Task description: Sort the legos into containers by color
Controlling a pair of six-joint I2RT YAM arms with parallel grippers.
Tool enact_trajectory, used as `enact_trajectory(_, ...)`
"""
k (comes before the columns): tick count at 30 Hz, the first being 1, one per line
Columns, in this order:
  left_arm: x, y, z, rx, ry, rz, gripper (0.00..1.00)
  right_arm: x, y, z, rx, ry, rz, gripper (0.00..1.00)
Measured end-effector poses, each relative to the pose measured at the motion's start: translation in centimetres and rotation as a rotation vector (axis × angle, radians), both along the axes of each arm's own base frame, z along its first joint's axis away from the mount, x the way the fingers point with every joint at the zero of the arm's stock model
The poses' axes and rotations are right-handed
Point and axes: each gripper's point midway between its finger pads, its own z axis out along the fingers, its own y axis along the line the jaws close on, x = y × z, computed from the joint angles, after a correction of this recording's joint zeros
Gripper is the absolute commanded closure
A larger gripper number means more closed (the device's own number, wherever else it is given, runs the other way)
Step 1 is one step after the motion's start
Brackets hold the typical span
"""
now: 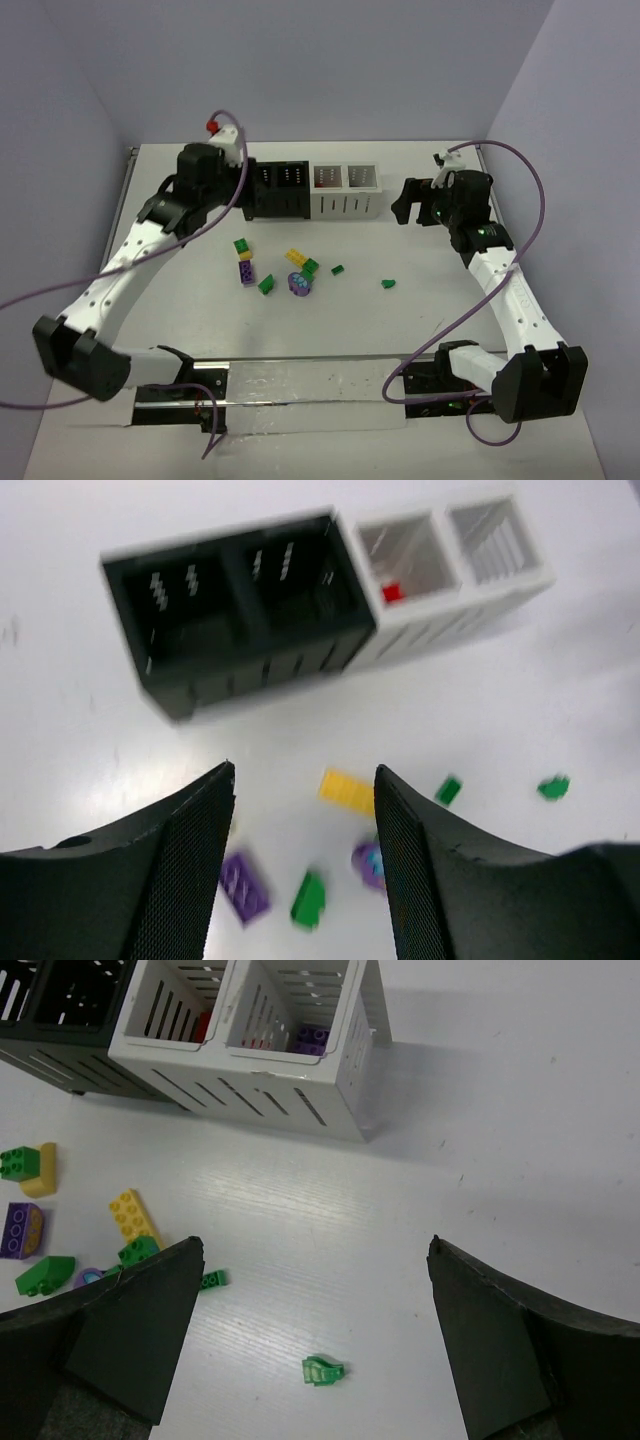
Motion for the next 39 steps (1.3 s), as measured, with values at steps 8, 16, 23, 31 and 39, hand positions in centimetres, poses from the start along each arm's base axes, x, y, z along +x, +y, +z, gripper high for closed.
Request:
enact_trajectory(8, -8.2, 4.7, -13.9, 0.112, 0.375, 0.125, 0.01, -0.3, 0.8, -0.3, -0.01, 0.006, 0.016, 0.0)
enact_trajectory(16, -9.8, 5.3, -19.1, 0.146, 0.585, 0.157, 0.08, -0.2, 0.4, -0.4, -0.025, 0.008, -0.004, 0.0)
enact_trajectory(23, -9.3, 5.3, -23.0, 0.185, 0.721, 0.198, 0.33, -0.2, 0.1, -0.5, -0.039, 0.009, -0.015, 0.0)
enact_trajectory(31, -7.9, 5.1, -25.1, 0.225, 0.77, 0.226, 0.47, -0.1, 0.0, -0.6, -0.046, 0.008, -0.021, 0.0)
enact_trajectory(39, -7.6, 5.3, -25.8, 0.255, 0.784, 0.226, 0.96, -0.1, -0.2, -0.6, -0.055, 0.006, -0.026, 0.0)
